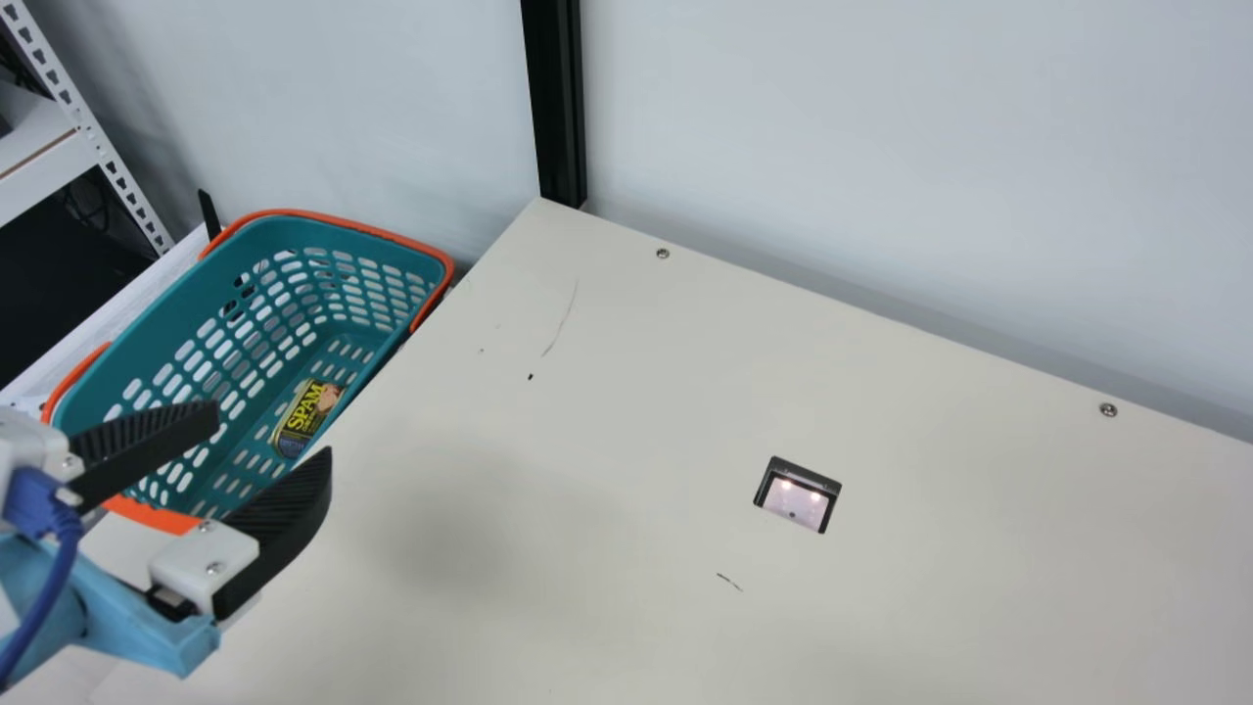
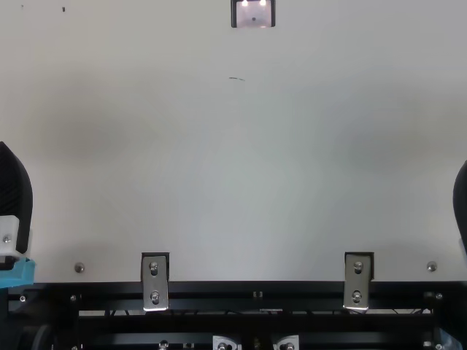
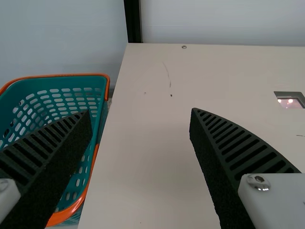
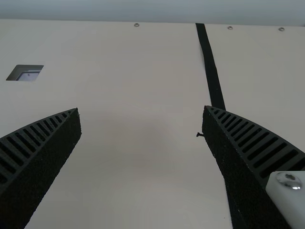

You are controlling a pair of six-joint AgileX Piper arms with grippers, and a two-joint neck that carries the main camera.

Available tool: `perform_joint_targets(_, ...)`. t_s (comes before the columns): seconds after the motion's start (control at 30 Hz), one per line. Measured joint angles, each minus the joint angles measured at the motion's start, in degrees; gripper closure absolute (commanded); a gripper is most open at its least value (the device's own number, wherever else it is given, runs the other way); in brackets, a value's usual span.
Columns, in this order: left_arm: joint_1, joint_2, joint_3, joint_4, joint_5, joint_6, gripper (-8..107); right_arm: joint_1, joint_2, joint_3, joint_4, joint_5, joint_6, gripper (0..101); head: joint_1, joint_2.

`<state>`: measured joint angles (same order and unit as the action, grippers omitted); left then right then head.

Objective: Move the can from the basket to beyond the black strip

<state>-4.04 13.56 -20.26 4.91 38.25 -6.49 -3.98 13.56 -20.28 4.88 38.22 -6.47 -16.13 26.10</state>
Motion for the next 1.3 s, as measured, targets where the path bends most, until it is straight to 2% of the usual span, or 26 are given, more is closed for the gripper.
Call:
perform_joint_targets(0.5, 1.1, 1.3, -0.8, 0.1, -0.2, -0.3, 9, 0.0, 0.0, 0.0, 0.0, 0.0, 0.0, 0, 0.0, -0.3)
perform_joint_targets(0.67, 3.4, 5.5, -4.7, 0.8, -0.2, -2.5, 9, 0.0, 0.0, 0.0, 0.0, 0.0, 0.0, 0, 0.0, 0.0)
perform_joint_targets(1.03, 10.4, 20.6, -17.7, 3.9, 0.8, -8.8, 9, 0.0, 0.0, 0.0, 0.0, 0.0, 0.0, 0, 0.0, -0.3)
perform_joint_targets(1.3, 18.1, 32.2, -22.9, 2.1, 1.0, -5.6, 9, 0.0, 0.0, 0.0, 0.0, 0.0, 0.0, 0, 0.0, 0.0)
